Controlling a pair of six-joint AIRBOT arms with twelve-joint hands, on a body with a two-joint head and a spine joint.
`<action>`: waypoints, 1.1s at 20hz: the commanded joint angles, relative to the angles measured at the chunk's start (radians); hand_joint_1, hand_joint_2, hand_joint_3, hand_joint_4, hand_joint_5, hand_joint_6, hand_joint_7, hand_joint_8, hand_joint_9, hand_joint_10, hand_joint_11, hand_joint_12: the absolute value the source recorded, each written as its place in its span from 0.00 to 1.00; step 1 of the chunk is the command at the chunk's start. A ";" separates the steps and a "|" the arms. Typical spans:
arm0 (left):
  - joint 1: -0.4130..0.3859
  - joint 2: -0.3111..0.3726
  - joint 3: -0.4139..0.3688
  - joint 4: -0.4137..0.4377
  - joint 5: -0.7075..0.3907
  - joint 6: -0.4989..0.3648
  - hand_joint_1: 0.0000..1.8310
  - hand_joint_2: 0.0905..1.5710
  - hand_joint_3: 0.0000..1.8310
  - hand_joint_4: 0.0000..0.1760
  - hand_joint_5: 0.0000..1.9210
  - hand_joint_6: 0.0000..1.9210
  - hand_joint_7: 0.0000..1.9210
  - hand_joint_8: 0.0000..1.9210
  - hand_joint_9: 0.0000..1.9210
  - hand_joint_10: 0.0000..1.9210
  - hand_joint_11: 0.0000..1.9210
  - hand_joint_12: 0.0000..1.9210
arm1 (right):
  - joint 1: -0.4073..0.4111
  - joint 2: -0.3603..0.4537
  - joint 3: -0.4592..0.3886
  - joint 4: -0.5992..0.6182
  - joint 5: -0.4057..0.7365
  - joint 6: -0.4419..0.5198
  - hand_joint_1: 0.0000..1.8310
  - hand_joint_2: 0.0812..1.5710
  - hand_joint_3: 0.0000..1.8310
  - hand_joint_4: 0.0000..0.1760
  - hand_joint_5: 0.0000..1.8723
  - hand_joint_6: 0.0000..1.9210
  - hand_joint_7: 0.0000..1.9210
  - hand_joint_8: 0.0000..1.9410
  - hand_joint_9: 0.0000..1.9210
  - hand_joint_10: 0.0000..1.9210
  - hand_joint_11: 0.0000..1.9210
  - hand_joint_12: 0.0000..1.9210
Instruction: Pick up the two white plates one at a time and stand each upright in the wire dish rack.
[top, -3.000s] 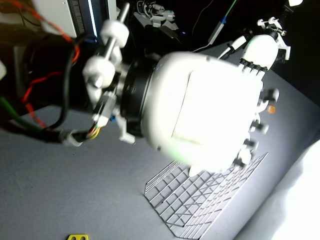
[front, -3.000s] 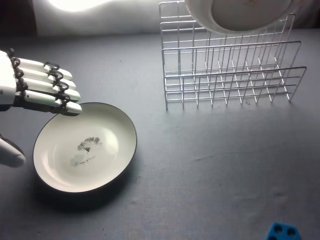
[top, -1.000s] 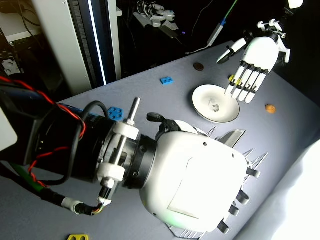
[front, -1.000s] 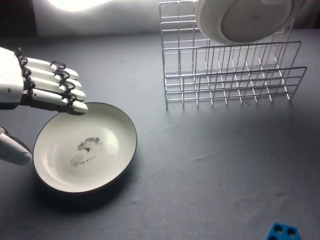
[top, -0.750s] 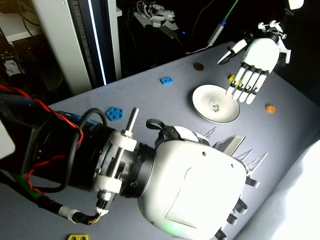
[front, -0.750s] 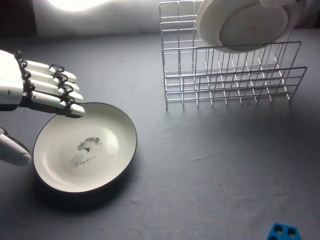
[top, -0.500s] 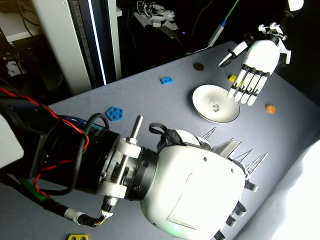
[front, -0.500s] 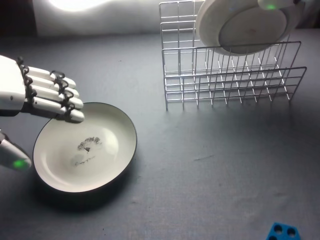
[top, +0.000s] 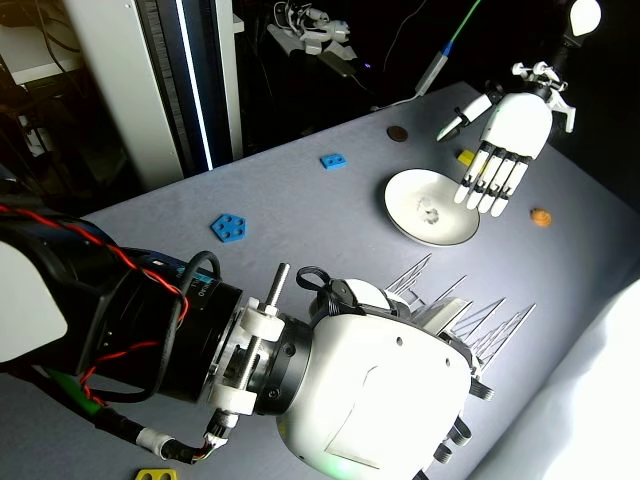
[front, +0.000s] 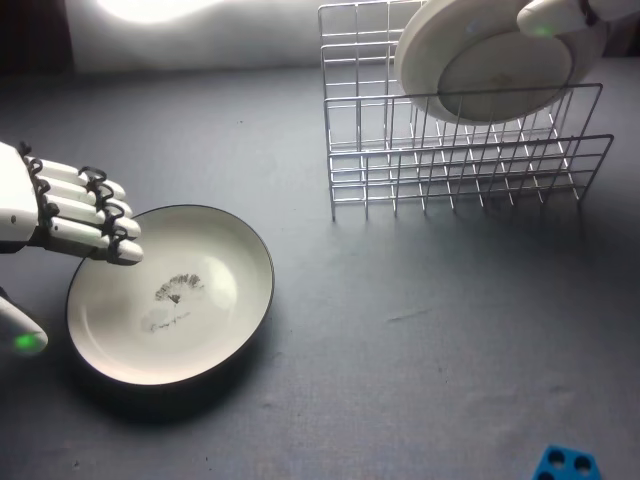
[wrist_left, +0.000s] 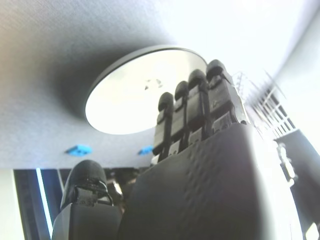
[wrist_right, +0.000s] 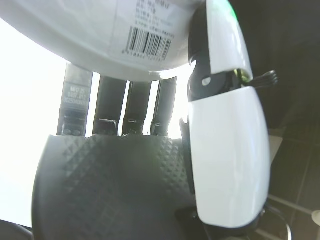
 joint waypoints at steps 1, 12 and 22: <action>0.000 0.003 0.009 -0.060 -0.014 -0.001 0.00 0.70 0.00 0.00 0.06 0.00 0.04 0.00 0.03 0.00 0.01 0.01 | 0.009 0.005 0.005 0.053 0.091 0.018 0.67 0.67 0.00 0.12 0.56 0.49 0.55 0.42 0.63 0.00 0.40 0.48; 0.032 -0.006 0.025 -0.060 -0.004 -0.006 0.00 0.69 0.00 0.00 0.07 0.00 0.05 0.01 0.04 0.01 0.01 0.01 | -0.024 -0.035 0.057 0.074 0.091 0.008 0.68 0.66 0.00 0.17 0.57 0.45 0.58 0.39 0.64 0.00 0.41 0.49; 0.034 0.004 0.007 -0.060 -0.017 -0.018 0.00 0.70 0.00 0.00 0.06 0.00 0.04 0.00 0.03 0.00 0.01 0.02 | -0.059 -0.063 0.089 0.074 0.097 0.004 0.67 0.68 0.00 0.15 0.55 0.49 0.55 0.44 0.62 0.00 0.39 0.47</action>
